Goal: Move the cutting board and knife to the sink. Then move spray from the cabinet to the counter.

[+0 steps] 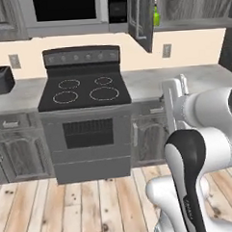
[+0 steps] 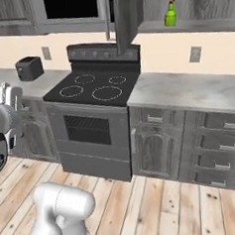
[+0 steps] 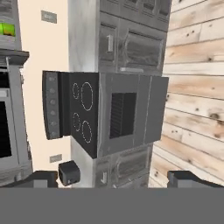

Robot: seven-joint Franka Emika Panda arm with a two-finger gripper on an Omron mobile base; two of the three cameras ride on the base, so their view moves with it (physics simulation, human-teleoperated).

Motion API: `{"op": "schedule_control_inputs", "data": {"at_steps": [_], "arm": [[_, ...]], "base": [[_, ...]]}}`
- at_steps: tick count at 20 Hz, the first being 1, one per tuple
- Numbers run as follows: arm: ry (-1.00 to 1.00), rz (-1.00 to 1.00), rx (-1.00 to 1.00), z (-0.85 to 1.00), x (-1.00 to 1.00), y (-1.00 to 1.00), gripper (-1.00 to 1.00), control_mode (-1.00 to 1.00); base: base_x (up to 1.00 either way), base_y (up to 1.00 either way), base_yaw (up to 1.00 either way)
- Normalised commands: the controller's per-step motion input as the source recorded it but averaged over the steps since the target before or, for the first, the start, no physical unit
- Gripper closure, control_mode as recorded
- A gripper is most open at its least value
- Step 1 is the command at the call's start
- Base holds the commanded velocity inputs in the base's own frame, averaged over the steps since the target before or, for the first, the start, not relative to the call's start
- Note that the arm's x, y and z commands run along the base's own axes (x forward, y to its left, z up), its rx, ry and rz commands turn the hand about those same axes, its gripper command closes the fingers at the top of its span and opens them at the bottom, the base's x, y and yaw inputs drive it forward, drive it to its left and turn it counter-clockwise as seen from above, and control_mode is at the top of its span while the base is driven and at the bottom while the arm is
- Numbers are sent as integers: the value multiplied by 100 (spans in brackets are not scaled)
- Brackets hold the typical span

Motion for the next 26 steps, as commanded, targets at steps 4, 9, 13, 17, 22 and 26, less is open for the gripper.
{"op": "schedule_control_inputs", "data": {"at_steps": [4,9,13,17,22,26], "arm": [[0,0,0,0,0,0,-100,100],[0,0,0,0,0,0,-100,100],[0,0,0,0,0,0,-100,100],[0,0,0,0,0,0,-100,100],[0,0,0,0,0,0,-100,100],[0,0,0,0,0,0,-100,100]], "base": [[-14,-100,5],[-18,-100,4],[0,-100,5],[38,-92,7],[100,-49,18],[100,-29,12]]}}
